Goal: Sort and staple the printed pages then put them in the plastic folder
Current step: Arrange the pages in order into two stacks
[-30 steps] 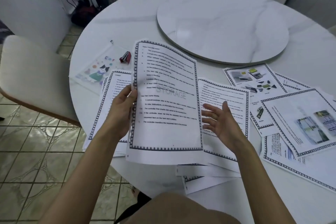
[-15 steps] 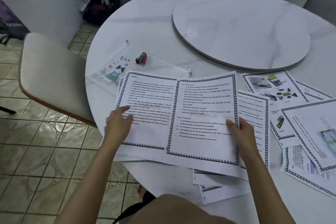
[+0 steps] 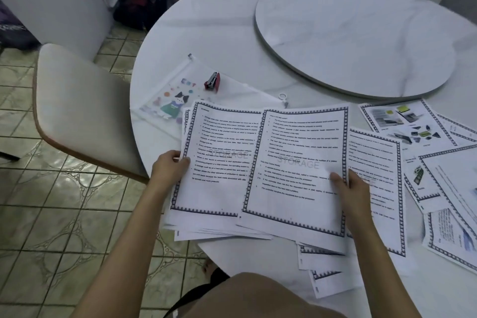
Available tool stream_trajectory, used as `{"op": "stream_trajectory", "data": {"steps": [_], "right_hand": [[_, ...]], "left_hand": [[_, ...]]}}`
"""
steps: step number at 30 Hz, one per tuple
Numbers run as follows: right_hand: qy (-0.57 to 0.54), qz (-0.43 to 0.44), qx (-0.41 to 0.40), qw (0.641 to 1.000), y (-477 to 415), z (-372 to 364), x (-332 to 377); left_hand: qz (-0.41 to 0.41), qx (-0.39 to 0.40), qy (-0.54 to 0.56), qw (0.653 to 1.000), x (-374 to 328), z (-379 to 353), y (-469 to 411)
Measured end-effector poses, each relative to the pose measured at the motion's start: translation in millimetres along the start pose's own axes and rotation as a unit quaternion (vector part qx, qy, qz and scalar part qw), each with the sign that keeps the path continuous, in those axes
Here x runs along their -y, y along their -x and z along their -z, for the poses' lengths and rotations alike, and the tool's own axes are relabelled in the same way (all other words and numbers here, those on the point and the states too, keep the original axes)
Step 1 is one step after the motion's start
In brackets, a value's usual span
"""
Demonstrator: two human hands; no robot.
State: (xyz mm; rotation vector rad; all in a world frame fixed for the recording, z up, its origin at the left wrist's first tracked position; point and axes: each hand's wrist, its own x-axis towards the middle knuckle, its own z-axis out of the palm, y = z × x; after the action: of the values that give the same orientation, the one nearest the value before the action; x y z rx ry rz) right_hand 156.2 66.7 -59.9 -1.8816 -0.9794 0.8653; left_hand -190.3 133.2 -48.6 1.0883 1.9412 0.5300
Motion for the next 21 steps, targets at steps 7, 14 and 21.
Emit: {"op": "stream_trajectory", "data": {"steps": [7,14,21], "right_hand": [[-0.057,0.037,-0.067,0.995,0,11,19],[-0.101,0.044,-0.161,0.981,-12,32,28],[-0.095,0.029,-0.181,0.978,-17,20,36]], "left_hand": [[-0.143,0.041,0.017,0.989,-6,0,5],[-0.211,0.033,0.11,0.971,-15,26,-2],[-0.233,0.019,0.255,0.938,-41,49,2]]}}
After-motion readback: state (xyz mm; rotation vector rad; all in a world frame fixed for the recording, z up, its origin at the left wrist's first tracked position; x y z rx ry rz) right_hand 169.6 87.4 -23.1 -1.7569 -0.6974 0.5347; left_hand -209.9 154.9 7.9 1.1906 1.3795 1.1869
